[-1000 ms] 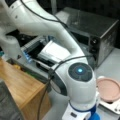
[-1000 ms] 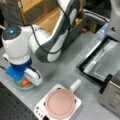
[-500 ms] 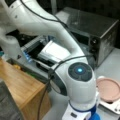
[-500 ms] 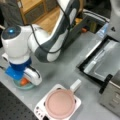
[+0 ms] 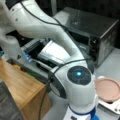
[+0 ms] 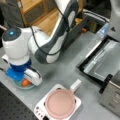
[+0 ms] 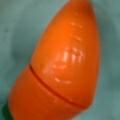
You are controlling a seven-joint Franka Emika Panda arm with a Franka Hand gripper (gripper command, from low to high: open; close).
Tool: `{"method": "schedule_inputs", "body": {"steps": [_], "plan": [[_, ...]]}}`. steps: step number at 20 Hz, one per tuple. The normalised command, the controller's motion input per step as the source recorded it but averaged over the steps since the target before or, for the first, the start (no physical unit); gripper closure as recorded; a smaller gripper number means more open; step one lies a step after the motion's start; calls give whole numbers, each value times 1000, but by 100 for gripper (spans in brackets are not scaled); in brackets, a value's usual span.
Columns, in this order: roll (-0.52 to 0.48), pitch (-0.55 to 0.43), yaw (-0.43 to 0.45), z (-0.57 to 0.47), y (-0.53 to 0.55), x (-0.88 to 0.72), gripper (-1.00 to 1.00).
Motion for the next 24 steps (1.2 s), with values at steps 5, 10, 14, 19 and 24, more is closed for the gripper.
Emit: {"method": "schedule_inputs", "body": {"steps": [5, 10, 14, 19, 24], "plan": [[206, 62, 33, 82, -181, 283, -100], [212, 55, 25, 72, -141, 277, -100], [207, 46, 9, 17, -107, 259, 100], [125, 37, -61, -75, -34, 273, 100], [103, 14, -106, -172, 27, 295, 100]]}}
